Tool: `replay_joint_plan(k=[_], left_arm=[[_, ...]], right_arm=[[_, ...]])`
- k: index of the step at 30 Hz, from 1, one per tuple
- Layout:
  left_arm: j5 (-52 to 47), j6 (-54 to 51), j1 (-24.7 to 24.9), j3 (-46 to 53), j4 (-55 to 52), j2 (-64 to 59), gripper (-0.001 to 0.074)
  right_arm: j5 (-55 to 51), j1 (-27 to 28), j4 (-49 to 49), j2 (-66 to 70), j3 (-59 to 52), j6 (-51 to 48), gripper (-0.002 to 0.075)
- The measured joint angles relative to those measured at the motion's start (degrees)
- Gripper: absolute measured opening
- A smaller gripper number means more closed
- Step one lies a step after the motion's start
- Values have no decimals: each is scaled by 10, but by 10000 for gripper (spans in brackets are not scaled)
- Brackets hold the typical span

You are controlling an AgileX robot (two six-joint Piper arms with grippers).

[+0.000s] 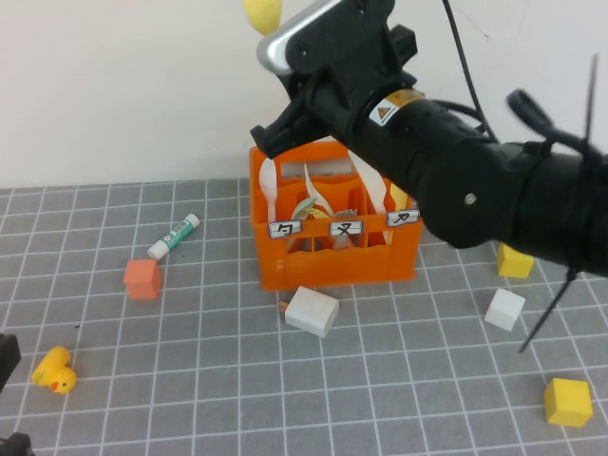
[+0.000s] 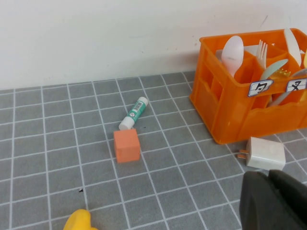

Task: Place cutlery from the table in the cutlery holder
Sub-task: Place the spoon on the box

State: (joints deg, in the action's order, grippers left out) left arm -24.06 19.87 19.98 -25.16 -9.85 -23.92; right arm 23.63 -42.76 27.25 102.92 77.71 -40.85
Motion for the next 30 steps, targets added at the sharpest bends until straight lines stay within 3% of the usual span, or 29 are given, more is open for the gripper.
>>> replay_joint_plan(k=[5,12,17,30], left_arm=[[0,0,0,0,0,0,0],[0,0,0,0,0,0,0],[0,0,0,0,0,0,0],[0,-1,0,0,-6,0,0]], right_arm=[[68,0,-25,44,0,101,109],[166,0,-149,121,0,207,109],[190,-1,-195,162,0,217,109],[193,-2,-164,208,0,220,110]])
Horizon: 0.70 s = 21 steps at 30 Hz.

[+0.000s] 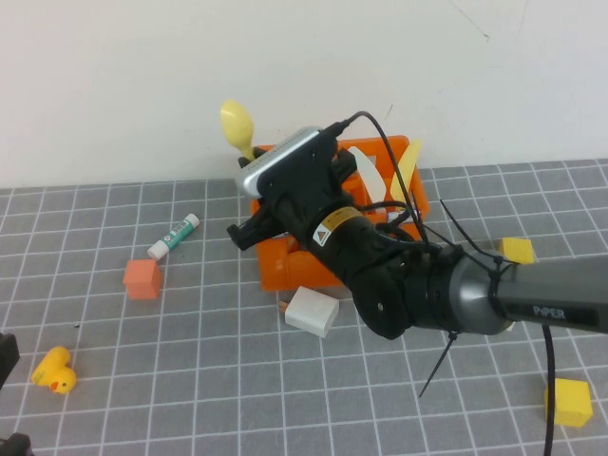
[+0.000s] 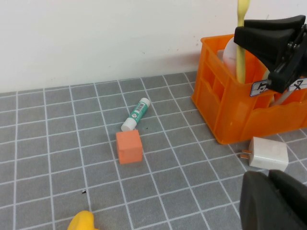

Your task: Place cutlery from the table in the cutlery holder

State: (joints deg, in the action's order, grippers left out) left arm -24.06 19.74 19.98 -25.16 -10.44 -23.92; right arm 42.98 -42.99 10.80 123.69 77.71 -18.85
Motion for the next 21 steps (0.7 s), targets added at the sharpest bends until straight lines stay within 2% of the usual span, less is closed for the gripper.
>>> replay_joint_plan(k=[3,7,9,11,15,18,21], left_arm=[[0,0,0,0,0,0,0],[0,0,0,0,0,0,0],[0,0,0,0,0,0,0],[0,0,0,0,0,0,0],[0,0,0,0,0,0,0],[0,0,0,0,0,0,0],[0,0,0,0,0,0,0]], right_arm=[[0,0,39,0,0,0,167],[1,0,88,0,0,1,346],[1,0,90,0,0,1,396],[1,0,76,0,0,1,414],[1,-1,14,-17,0,2,380],[-11,-5,-41,-61,0,-3,286],[-66,-12,-105,-135,0,-14,126]])
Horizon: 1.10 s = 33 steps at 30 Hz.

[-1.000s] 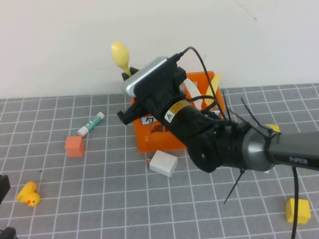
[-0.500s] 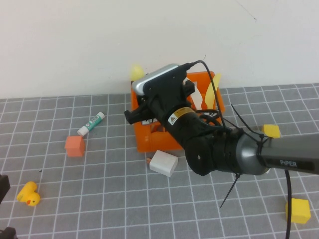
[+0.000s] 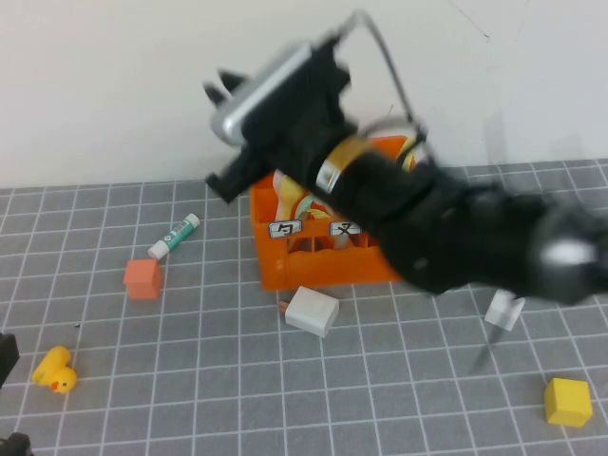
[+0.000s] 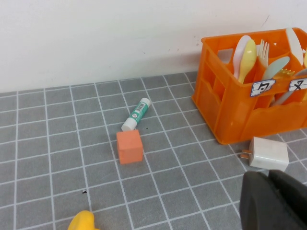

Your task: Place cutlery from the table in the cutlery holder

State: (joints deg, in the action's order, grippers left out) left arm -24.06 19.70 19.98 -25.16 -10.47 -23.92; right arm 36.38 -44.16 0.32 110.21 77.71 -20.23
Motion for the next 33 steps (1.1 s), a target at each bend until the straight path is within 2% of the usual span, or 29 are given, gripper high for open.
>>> replay_joint_plan(k=[1,4,18,23,33], left_arm=[[0,0,0,0,0,0,0],[1,0,0,0,0,0,0],[9,0,0,0,-2,0,0],[23,0,0,3,-3,22,0],[85,0,0,83,-20,170,0]], right_arm=[[-28,-1,-26,-28,0,-3,81],[-126,-2,-90,-107,0,-10,22],[-672,-2,-170,-420,-13,-50,-1],[-707,-2,-183,-529,-105,-41,-1],[-702,-2,-169,-760,-403,6,-1]])
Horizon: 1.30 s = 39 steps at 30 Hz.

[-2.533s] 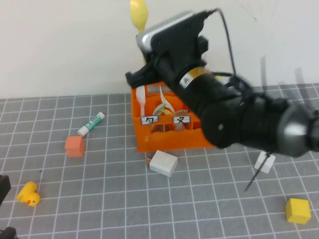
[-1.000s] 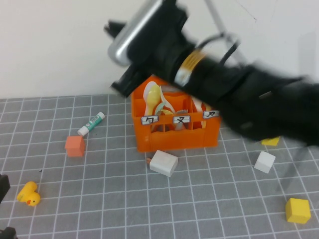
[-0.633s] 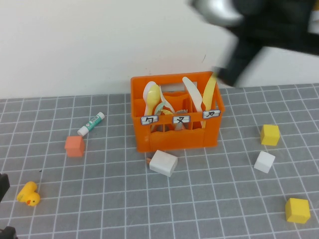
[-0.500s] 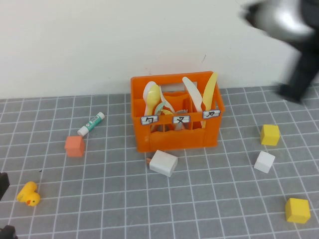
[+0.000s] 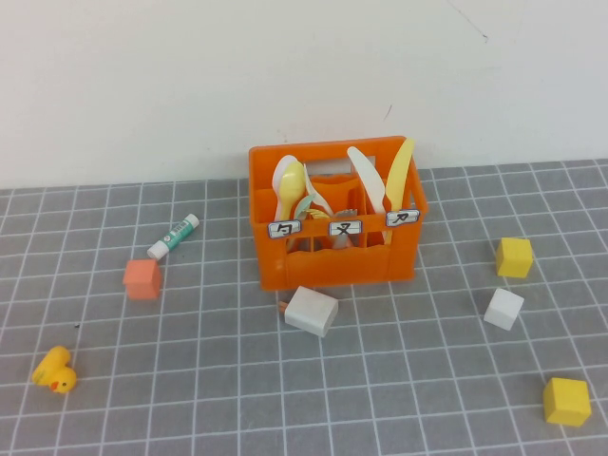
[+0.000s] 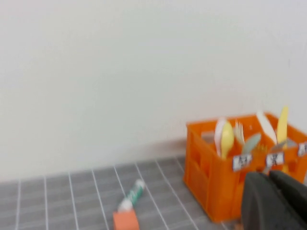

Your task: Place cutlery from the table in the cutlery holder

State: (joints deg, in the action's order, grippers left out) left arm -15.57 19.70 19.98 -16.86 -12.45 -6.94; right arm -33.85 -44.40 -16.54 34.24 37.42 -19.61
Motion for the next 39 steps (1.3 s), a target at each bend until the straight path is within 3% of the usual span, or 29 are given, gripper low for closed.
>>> replay_joint_plan(k=[5,9,25,39], left_arm=[[18,-1,0,19,-24,46,0],[20,-2,0,20,-28,49,0],[-57,-2,0,20,-28,49,0],[-66,-9,-6,29,-15,61,0]], right_arm=[[12,0,42,-83,-150,10,-1],[28,0,73,-118,-204,9,-1],[52,0,96,-123,-208,9,-1],[52,0,99,-123,-208,9,-1]])
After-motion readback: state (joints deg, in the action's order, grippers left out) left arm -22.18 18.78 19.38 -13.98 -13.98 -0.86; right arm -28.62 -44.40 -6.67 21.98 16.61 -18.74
